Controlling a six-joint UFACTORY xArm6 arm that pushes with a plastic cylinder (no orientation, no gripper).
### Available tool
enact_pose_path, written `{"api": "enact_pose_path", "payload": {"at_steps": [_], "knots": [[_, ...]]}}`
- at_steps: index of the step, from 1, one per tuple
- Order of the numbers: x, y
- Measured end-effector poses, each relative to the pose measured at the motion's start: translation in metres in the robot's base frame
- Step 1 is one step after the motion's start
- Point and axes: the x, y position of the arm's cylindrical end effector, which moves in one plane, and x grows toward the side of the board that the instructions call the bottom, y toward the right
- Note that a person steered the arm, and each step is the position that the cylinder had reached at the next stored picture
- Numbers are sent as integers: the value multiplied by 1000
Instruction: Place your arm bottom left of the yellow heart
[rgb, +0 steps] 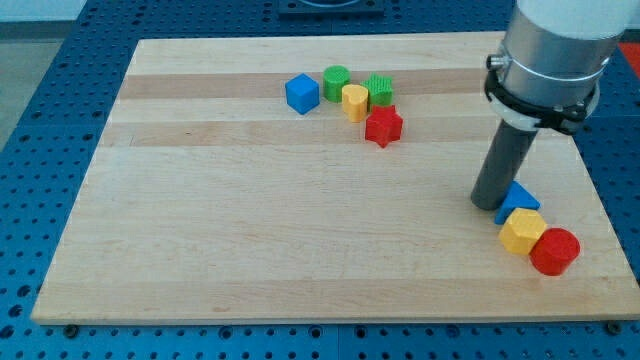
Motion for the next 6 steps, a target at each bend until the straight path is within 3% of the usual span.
{"api": "enact_pose_path", "payload": {"at_steps": [1, 3, 4, 6], "knots": [[-10, -3], [-26, -138], [-57, -201], [-144, -198]]}}
